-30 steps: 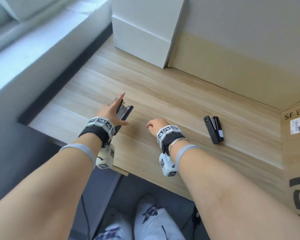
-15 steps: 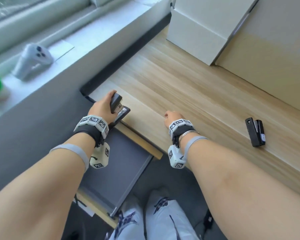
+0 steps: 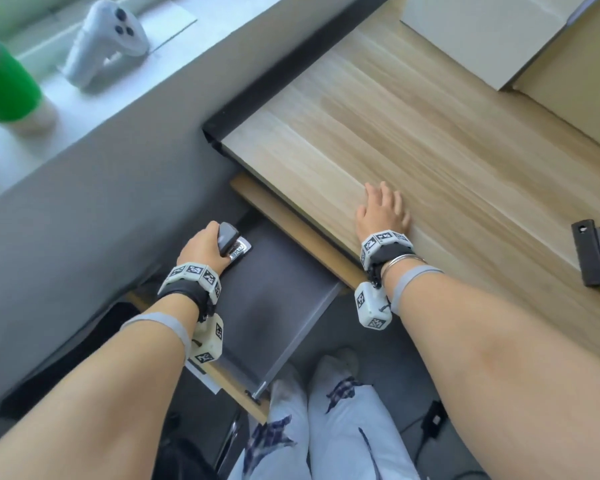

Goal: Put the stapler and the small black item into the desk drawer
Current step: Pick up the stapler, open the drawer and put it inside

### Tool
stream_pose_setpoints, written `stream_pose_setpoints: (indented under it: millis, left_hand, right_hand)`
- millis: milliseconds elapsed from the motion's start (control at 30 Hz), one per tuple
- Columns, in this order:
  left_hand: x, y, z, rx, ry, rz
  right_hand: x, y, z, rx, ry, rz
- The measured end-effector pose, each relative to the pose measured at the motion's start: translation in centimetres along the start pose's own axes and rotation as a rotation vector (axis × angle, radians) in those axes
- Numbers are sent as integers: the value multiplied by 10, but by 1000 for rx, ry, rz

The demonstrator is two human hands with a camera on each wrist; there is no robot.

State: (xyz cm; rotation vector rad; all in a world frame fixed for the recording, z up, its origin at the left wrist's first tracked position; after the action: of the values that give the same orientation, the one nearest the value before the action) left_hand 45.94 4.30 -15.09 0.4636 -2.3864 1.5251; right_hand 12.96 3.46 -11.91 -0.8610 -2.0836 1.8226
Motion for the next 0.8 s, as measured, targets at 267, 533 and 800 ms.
stream_pose_setpoints:
  millis: [267,533,800]
  left_hand:
    - [-16,68,36,-94,-24,51]
    - [-22,110,69,-134,-104,11]
    - [-30,124,90,-173,-158,-3]
  right_hand:
    - [3,8,0,149,-1,-25]
    - [2,8,-1,240,-25,-63]
    - [1,6,-2,240,-11,-82]
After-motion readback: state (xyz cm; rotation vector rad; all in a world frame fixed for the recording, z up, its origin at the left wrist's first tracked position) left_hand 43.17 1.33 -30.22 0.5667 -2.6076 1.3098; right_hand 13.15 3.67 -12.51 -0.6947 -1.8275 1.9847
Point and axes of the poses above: each hand's wrist, its own z-axis towards the middle knuckle, its own y-axis out of the palm, x = y × z, the point moved 8 cm from there along z, towards the middle knuckle, and after that the axes turned 7 degrees about y, right-handed, at the moved point
